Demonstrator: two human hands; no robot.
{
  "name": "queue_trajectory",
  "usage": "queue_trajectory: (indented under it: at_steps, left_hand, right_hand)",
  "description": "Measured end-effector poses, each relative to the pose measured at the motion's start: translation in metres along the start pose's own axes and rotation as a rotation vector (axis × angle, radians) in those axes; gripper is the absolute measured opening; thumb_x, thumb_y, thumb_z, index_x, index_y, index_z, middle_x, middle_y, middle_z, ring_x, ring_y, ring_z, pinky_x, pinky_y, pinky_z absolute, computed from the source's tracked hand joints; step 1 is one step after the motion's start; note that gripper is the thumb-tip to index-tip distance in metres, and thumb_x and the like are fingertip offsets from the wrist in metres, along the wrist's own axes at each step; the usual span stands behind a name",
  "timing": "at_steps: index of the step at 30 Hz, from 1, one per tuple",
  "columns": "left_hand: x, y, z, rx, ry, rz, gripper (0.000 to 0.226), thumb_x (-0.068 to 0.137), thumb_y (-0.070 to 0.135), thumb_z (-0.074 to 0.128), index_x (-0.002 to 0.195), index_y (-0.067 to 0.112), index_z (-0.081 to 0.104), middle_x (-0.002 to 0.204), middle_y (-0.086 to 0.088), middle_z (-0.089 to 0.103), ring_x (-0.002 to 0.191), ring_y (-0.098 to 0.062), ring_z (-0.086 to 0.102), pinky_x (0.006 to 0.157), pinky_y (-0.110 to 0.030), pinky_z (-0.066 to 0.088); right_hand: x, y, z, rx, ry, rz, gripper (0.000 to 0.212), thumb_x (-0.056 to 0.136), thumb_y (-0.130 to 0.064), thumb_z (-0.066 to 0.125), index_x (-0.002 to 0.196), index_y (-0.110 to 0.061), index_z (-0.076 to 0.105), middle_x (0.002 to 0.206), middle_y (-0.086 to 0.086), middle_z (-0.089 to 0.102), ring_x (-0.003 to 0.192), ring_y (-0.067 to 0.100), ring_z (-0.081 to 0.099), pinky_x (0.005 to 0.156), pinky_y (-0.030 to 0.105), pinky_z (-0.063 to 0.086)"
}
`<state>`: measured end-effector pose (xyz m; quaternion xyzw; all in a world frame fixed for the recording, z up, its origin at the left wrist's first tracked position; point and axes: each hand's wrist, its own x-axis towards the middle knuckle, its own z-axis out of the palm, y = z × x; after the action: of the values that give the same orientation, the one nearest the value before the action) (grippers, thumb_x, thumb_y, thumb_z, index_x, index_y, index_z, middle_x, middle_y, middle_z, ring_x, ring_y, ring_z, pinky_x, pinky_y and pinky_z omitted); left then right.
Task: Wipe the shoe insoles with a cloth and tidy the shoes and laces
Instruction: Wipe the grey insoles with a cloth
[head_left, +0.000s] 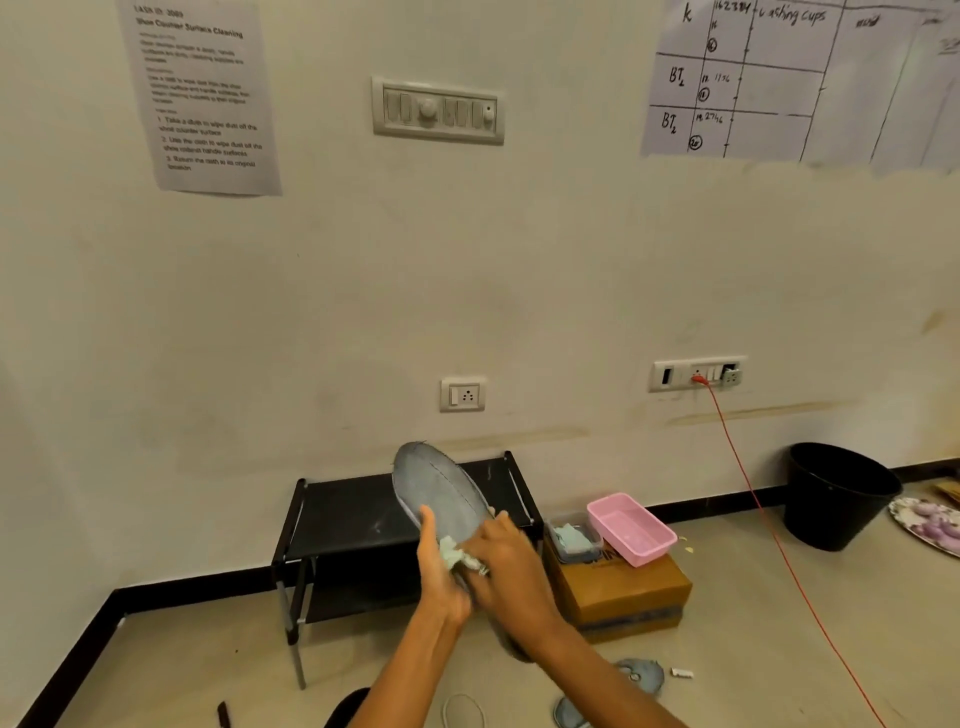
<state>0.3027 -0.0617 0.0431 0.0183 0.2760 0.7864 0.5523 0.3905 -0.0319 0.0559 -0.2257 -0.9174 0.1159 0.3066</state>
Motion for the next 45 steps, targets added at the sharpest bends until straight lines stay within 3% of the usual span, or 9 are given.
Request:
queue_trajectory:
  at_steps: [3,8,12,14,18,24,30,36,45]
  left_hand:
    - [-0.003,0.0,-0.005,0.029,-0.025,-0.026,0.075,0.085,0.061,0.043,0.13,0.002,0.051,0.133,-0.024,0.053,0.124,-0.037,0.049,0.103,-0.051,0.041]
    - [-0.012,-0.01,0.009,0.139,-0.013,-0.049,0.058,0.096,0.051,0.032,0.122,0.005,0.056,0.119,-0.023,0.062,0.109,-0.037,0.056,0.093,-0.048,0.044]
    - [-0.008,0.001,0.004,0.101,0.009,-0.044,0.059,0.094,0.051,0.037,0.115,-0.001,0.058,0.103,-0.022,0.067,0.094,-0.035,0.063,0.083,-0.047,0.05]
    - [-0.01,0.0,0.003,0.118,-0.025,-0.056,0.058,0.095,0.049,0.036,0.117,0.0,0.059,0.107,-0.022,0.066,0.097,-0.034,0.061,0.089,-0.047,0.047]
    - [-0.012,-0.012,0.004,0.181,-0.018,-0.061,0.053,0.096,0.046,0.036,0.12,0.004,0.058,0.113,-0.022,0.064,0.103,-0.036,0.058,0.092,-0.048,0.045]
    - [-0.007,-0.007,-0.007,0.094,0.03,-0.035,0.057,0.097,0.044,0.034,0.123,-0.003,0.053,0.107,-0.024,0.066,0.094,-0.035,0.064,0.08,-0.044,0.056]
    - [-0.011,-0.013,0.0,0.247,0.018,-0.054,0.049,0.098,0.043,0.034,0.119,0.005,0.058,0.115,-0.023,0.064,0.11,-0.037,0.056,0.101,-0.051,0.039]
    - [-0.005,0.005,-0.001,0.208,0.002,0.015,0.077,0.075,0.062,0.049,0.119,-0.001,0.059,0.119,-0.024,0.062,0.114,-0.037,0.055,0.101,-0.049,0.041]
    - [-0.003,-0.001,0.001,0.105,0.041,0.041,0.086,0.069,0.066,0.052,0.124,0.0,0.055,0.11,-0.022,0.064,0.103,-0.035,0.059,0.098,-0.049,0.043]
  right_hand:
    - [-0.002,0.014,-0.003,-0.074,0.01,-0.082,0.037,0.087,-0.038,0.036,0.09,-0.022,0.07,0.091,-0.001,0.063,0.087,0.015,0.048,0.076,0.029,0.037]
    - [0.022,0.039,-0.01,-0.169,0.069,0.211,0.024,0.094,-0.031,0.044,0.085,-0.021,0.065,0.091,-0.001,0.061,0.089,0.018,0.051,0.076,0.033,0.04]
    - [-0.006,0.018,-0.002,-0.074,-0.034,-0.016,0.028,0.09,-0.036,0.044,0.088,-0.023,0.069,0.086,-0.004,0.062,0.082,0.008,0.051,0.07,0.012,0.032]
    - [-0.005,0.032,-0.004,-0.129,0.016,-0.07,0.027,0.089,-0.035,0.043,0.083,-0.026,0.068,0.081,-0.007,0.061,0.078,0.009,0.05,0.07,0.019,0.038]
    - [0.014,0.05,-0.008,-0.143,0.097,0.212,0.026,0.094,-0.03,0.046,0.084,-0.017,0.067,0.087,0.001,0.062,0.083,0.018,0.052,0.069,0.035,0.046]
    - [-0.001,0.025,0.003,-0.16,-0.002,-0.103,0.022,0.087,-0.033,0.048,0.077,-0.025,0.067,0.078,-0.005,0.062,0.075,0.011,0.054,0.068,0.024,0.038]
    - [0.028,0.06,0.001,0.021,0.004,0.348,0.023,0.095,-0.029,0.047,0.091,-0.015,0.066,0.1,0.004,0.058,0.088,0.015,0.053,0.072,0.024,0.043]
    - [0.013,0.053,0.004,0.314,-0.044,0.301,0.017,0.093,-0.019,0.053,0.102,-0.018,0.068,0.097,0.001,0.064,0.085,0.008,0.059,0.078,0.018,0.048]
    - [0.021,0.025,0.017,0.089,0.016,0.417,0.033,0.093,-0.039,0.049,0.104,-0.01,0.061,0.103,0.004,0.057,0.094,0.017,0.056,0.08,0.031,0.051]
